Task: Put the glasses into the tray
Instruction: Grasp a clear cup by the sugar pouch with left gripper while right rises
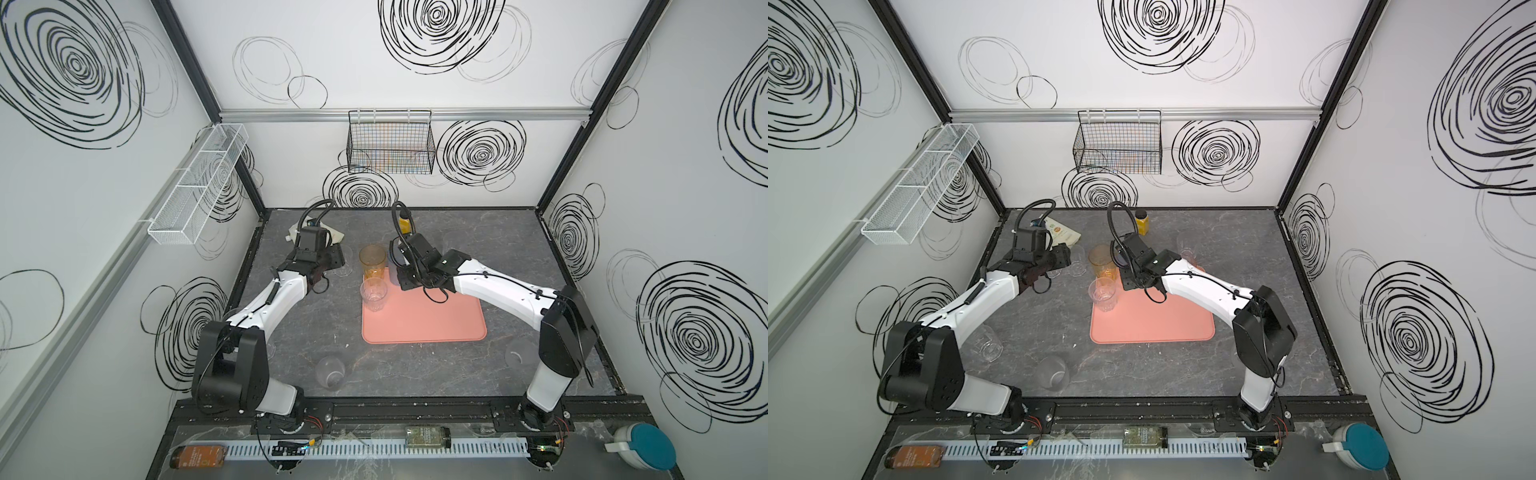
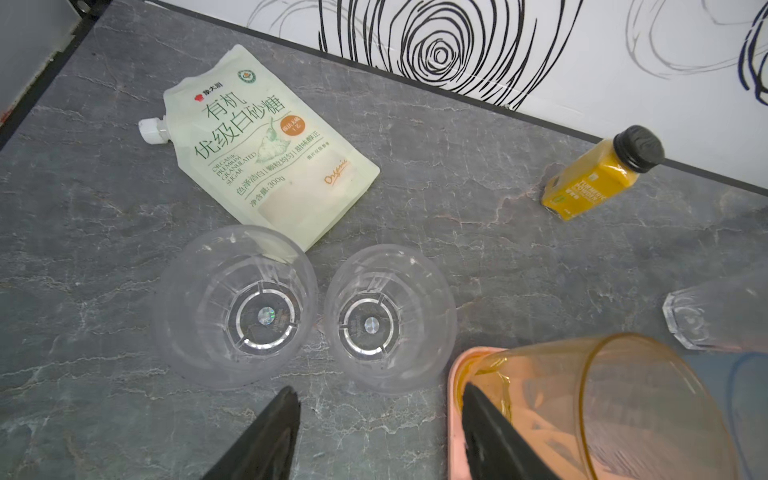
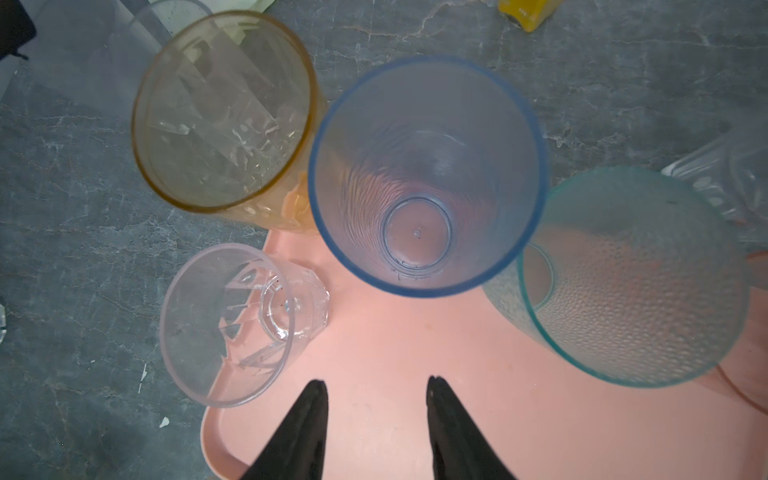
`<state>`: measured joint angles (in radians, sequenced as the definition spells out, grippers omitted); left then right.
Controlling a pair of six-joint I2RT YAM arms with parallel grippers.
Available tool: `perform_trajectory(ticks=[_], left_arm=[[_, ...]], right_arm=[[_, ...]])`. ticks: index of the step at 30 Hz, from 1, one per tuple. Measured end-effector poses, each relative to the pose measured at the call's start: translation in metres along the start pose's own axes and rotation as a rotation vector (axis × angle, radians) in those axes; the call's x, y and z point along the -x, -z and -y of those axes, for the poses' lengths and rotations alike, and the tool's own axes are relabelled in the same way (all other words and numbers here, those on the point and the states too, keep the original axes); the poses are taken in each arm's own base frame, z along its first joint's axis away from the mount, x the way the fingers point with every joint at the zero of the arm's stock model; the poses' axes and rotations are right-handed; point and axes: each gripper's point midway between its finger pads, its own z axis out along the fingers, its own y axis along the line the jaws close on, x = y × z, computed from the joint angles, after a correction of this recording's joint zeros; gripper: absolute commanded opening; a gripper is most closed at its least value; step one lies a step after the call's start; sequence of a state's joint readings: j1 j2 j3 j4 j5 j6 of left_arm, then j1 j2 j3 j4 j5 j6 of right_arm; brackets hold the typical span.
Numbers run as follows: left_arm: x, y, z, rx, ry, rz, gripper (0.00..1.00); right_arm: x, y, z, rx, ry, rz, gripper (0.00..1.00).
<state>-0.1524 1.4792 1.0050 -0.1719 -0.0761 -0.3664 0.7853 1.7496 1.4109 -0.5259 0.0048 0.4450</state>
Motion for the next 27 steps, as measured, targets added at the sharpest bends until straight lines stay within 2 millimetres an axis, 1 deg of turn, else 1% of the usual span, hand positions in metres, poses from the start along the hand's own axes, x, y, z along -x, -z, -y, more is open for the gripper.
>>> perform_trajectory(ticks=[6,9,11,13,15,17,20,23,27], left_arm=[[-0.012,-0.019,-0.006,0.053,-0.015,-0.048,0.65],[-0.008,-0.030,-0.004,0.064,-0.026,-0.059,0.64],[-0.002,-0.035,-0.001,0.062,-0.032,-0.058,0.62],[0.006,-0.038,0.004,0.055,-0.043,-0.053,0.60],[0.012,-0.039,0.010,0.045,-0.055,-0.046,0.59],[0.017,-0.040,0.021,0.028,-0.072,-0.040,0.58],[0.020,-0.048,0.039,-0.007,-0.095,-0.046,0.56],[0.012,-0.058,0.050,-0.028,-0.118,-0.077,0.54],[-0.005,-0.071,0.046,-0.016,-0.137,-0.130,0.51]], right_arm=[[-0.004,0.003,0.003,0.012,-0.005,0.009,0.44],[-0.004,0.004,0.004,0.016,-0.006,0.015,0.45],[-0.005,0.004,0.004,0.018,-0.007,0.015,0.45],[-0.007,0.003,0.004,0.018,-0.007,0.012,0.45],[-0.008,0.002,0.005,0.017,-0.006,0.009,0.45],[-0.010,0.001,0.007,0.016,-0.008,0.008,0.45],[-0.011,0.001,0.009,0.013,-0.010,0.006,0.45],[-0.010,0.003,0.010,0.014,-0.010,0.013,0.45],[-0.010,0.008,0.012,0.017,-0.014,0.023,0.46]])
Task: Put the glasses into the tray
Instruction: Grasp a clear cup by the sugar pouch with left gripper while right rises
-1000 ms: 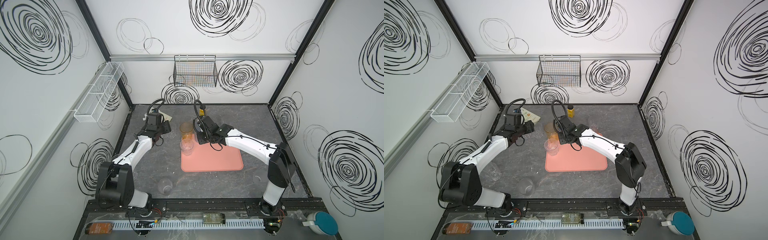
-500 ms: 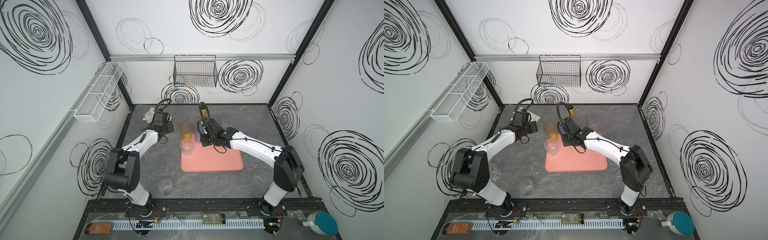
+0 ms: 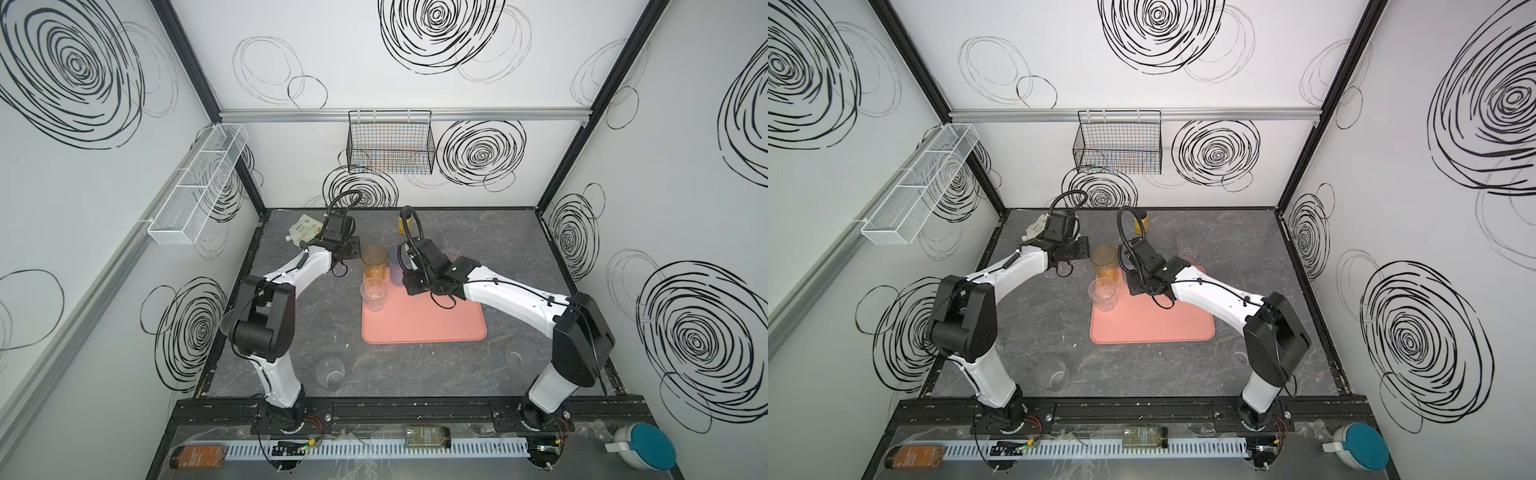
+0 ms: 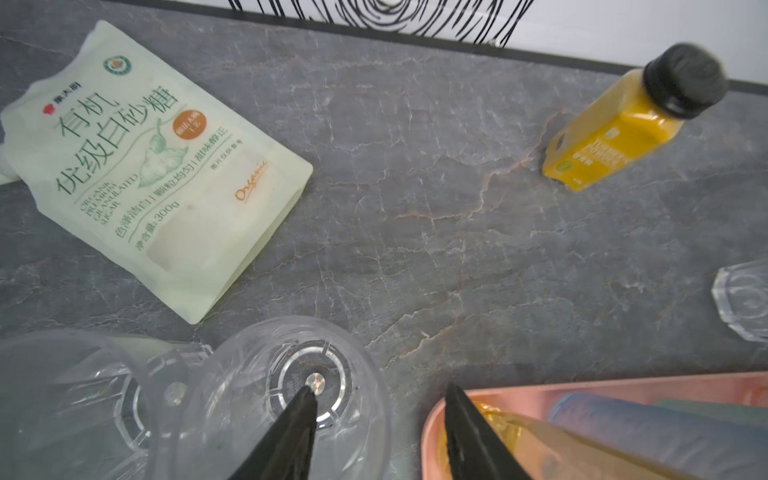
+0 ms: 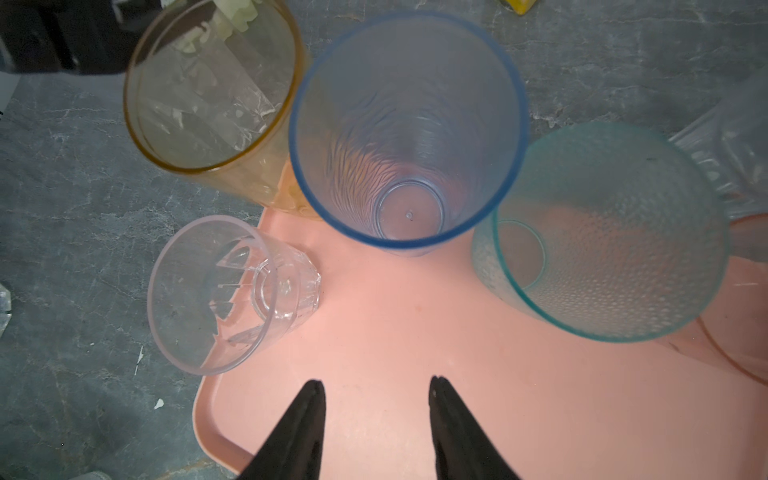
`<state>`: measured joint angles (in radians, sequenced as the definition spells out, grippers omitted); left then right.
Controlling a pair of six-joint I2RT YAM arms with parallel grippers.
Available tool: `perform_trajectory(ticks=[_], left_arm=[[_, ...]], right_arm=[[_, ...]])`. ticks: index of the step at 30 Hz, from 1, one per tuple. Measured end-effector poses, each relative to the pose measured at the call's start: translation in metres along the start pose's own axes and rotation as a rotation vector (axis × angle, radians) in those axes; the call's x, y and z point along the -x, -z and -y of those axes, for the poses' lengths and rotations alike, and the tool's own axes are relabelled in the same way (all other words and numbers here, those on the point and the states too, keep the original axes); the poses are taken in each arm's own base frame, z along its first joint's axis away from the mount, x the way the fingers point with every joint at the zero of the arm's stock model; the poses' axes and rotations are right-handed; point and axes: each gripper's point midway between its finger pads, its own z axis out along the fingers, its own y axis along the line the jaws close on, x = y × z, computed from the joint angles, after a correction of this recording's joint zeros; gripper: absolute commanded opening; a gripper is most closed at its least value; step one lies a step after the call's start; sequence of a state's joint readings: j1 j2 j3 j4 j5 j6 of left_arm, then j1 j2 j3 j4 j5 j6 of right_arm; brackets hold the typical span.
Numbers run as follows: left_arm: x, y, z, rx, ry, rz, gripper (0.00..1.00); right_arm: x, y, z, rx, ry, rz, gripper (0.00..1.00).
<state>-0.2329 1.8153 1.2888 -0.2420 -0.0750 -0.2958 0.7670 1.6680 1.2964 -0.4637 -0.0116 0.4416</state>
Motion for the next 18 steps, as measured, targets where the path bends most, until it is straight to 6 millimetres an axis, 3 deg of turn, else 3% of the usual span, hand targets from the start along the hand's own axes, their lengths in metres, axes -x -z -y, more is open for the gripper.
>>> perform_trajectory(ticks=[6,12,18], left_arm=[[-0.013,-0.014,-0.001,0.003,-0.012,-0.042,0.37],[-0.012,-0.015,-0.001,0.017,-0.041,-0.040,0.19],[-0.015,-0.014,-0.002,0.055,-0.087,-0.045,0.09]], right_arm=[[0.001,0.001,0.000,0.003,-0.003,0.005,0.46],[0.001,0.001,0.000,0.004,-0.003,0.005,0.46],[0.002,0.003,0.002,-0.001,-0.007,0.012,0.46]])
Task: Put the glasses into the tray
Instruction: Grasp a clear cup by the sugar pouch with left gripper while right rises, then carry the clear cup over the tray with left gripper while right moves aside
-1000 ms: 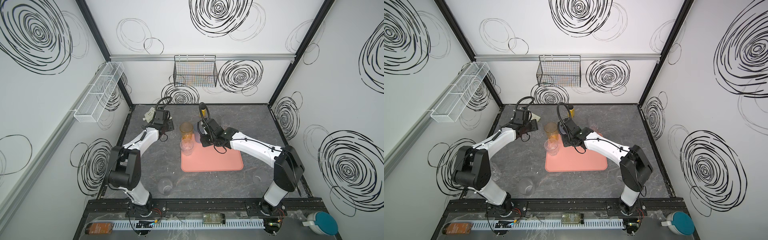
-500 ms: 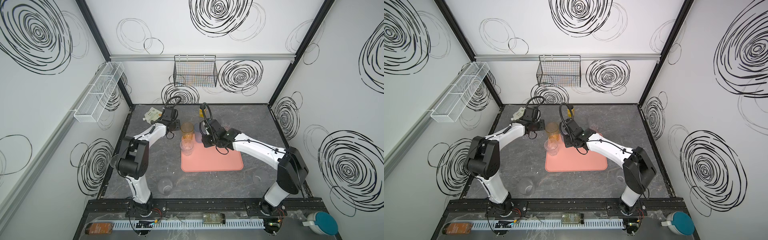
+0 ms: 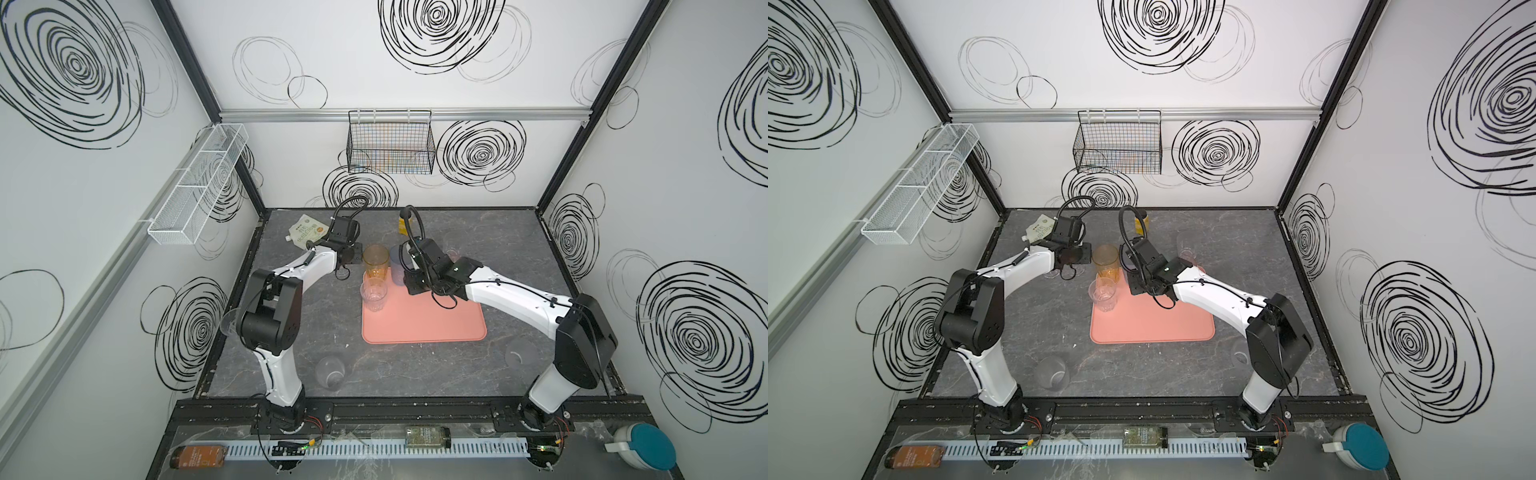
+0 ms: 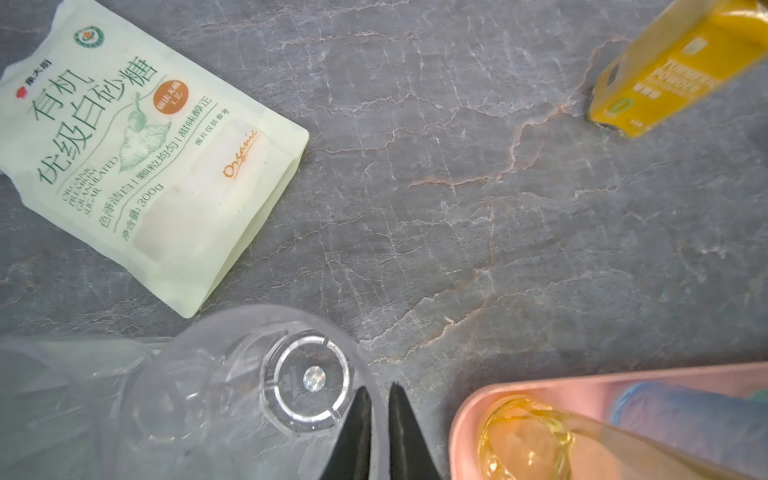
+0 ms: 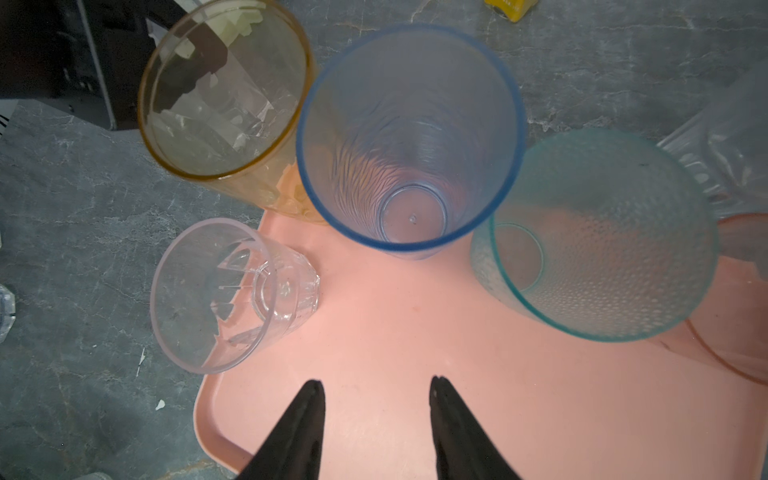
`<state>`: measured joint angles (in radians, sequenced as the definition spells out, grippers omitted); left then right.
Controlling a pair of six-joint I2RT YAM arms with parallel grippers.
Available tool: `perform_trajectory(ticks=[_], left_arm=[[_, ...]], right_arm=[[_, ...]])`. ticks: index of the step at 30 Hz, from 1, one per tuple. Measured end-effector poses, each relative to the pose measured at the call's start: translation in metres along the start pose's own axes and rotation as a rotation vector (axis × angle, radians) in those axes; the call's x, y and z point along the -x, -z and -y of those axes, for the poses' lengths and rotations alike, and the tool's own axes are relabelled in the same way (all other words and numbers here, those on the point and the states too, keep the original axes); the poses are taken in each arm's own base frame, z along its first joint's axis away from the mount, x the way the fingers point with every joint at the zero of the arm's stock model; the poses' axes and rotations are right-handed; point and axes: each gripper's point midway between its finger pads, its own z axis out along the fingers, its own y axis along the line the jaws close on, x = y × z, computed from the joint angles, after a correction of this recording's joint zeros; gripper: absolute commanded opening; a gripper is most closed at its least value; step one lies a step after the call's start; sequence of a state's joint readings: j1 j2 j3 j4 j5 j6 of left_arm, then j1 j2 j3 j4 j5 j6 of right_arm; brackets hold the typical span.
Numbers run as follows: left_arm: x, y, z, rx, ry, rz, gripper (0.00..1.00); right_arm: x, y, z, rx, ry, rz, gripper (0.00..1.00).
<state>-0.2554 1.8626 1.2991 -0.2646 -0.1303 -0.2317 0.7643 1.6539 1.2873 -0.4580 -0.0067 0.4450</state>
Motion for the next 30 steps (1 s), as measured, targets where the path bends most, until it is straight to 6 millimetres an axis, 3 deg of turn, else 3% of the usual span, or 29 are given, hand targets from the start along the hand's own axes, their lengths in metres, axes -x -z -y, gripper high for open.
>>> perform_trajectory(ticks=[5,13,21,25,27,30], left_arm=[[0.000,0.003,-0.002,0.009,-0.011,0.000,0.00],[0.009,0.028,-0.004,0.001,-0.011,0.020,0.00],[0.047,0.097,-0.013,-0.020,0.019,0.167,0.00],[0.054,0.132,-0.015,-0.001,0.011,0.210,0.00],[0.055,0.150,-0.008,0.004,-0.012,0.226,0.00],[0.055,0.185,0.021,-0.039,-0.067,0.266,0.00]], right_arm=[[0.006,0.009,0.000,0.004,-0.008,0.026,0.46],[0.009,0.013,0.000,0.004,-0.032,0.038,0.46],[0.011,0.016,0.004,-0.018,-0.038,0.051,0.47],[0.018,0.027,0.007,-0.033,-0.043,0.088,0.47],[0.021,0.033,0.011,-0.047,-0.046,0.109,0.47],[0.020,0.039,0.021,-0.088,-0.052,0.122,0.47]])
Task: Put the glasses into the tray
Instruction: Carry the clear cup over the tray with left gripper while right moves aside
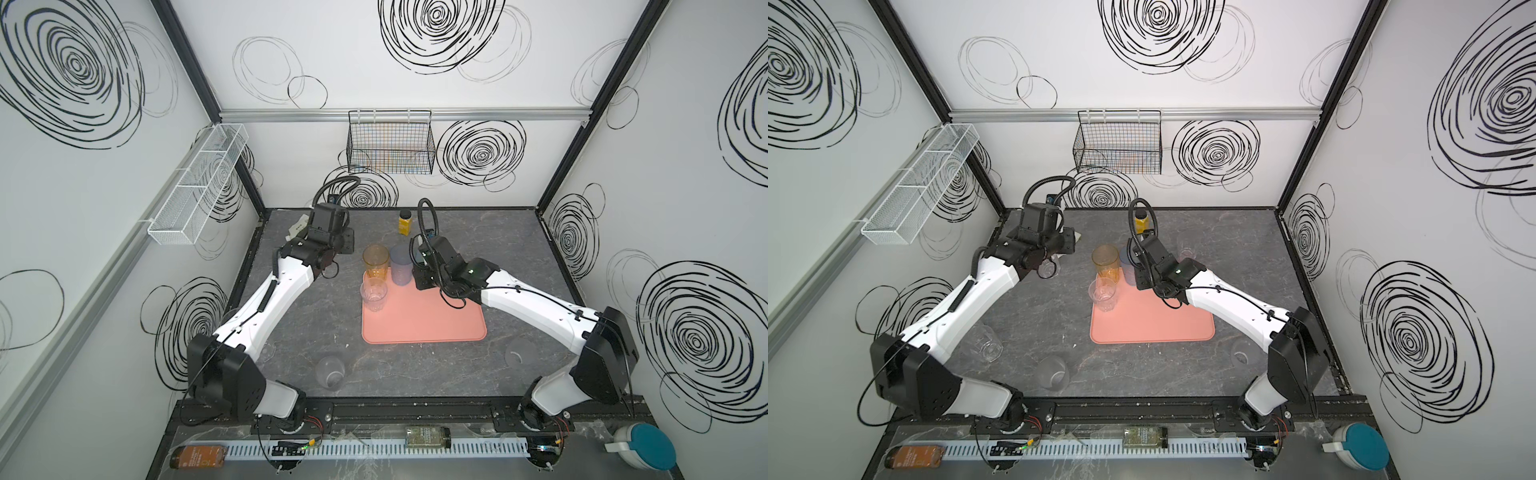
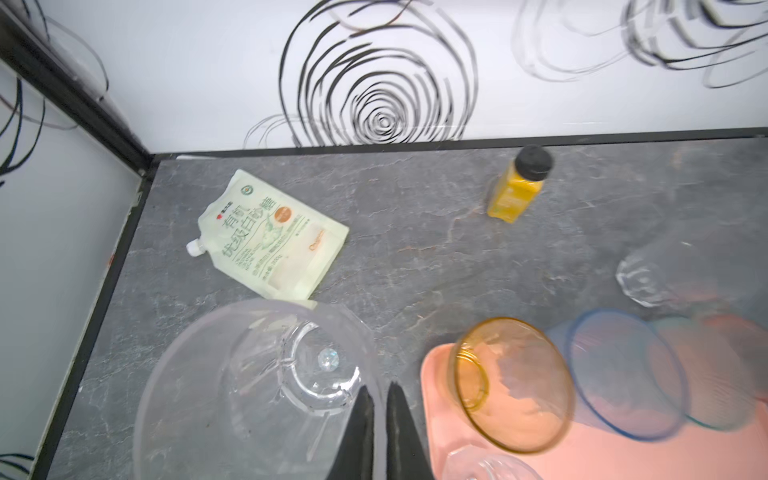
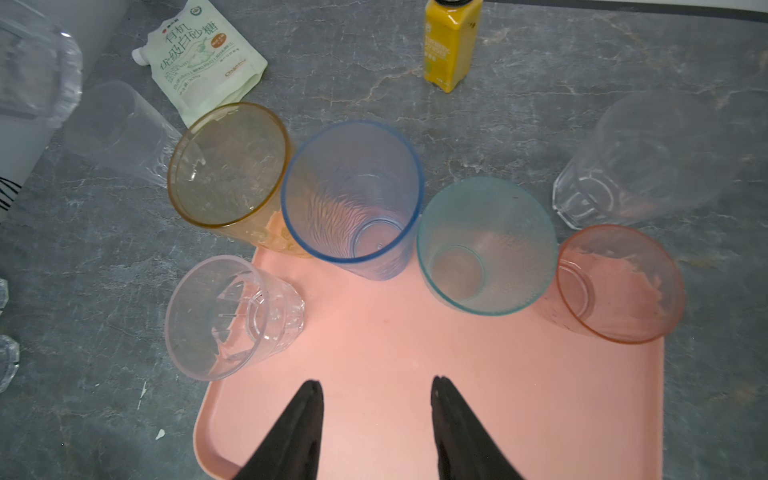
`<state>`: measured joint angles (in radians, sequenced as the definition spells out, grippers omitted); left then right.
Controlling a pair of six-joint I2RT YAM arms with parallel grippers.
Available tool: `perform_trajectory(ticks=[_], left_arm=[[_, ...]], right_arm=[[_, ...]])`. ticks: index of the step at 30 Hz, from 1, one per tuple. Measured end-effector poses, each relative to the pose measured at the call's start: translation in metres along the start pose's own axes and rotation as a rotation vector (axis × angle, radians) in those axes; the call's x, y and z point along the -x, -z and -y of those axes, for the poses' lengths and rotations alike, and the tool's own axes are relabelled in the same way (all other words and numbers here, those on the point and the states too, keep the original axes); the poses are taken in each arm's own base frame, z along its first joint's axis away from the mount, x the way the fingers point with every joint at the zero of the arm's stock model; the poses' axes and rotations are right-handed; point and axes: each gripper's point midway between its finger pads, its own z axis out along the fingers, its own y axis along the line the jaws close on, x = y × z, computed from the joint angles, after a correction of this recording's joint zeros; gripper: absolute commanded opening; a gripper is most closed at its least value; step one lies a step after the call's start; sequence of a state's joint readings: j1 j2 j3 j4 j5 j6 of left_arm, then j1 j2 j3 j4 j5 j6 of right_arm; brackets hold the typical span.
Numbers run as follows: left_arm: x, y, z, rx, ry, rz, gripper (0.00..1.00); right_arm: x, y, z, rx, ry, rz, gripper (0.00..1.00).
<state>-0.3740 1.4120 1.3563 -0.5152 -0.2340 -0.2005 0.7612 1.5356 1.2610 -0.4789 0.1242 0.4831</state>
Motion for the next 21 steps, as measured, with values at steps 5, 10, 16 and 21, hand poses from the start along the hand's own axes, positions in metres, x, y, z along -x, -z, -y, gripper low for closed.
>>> perform_trajectory(ticks=[5,10,16,21], left_arm=[[0.005,0.063,0.075,-0.176,-0.091,0.063,0.00],[-0.023,0.100,0.157,-0.359,-0.163,0.045,0.00],[-0.100,0.088,0.227,-0.446,-0.262,-0.114,0.00],[-0.145,0.051,0.232,-0.382,-0.309,-0.220,0.00]], right_arm=[[-0.002,0.004,0.036,-0.094,-0.032,0.006,0.47],[0.002,0.019,0.083,-0.172,-0.113,0.035,0.47],[0.004,0.033,0.126,-0.229,-0.202,0.064,0.48],[-0.017,0.032,0.137,-0.241,-0.211,0.033,0.48]])
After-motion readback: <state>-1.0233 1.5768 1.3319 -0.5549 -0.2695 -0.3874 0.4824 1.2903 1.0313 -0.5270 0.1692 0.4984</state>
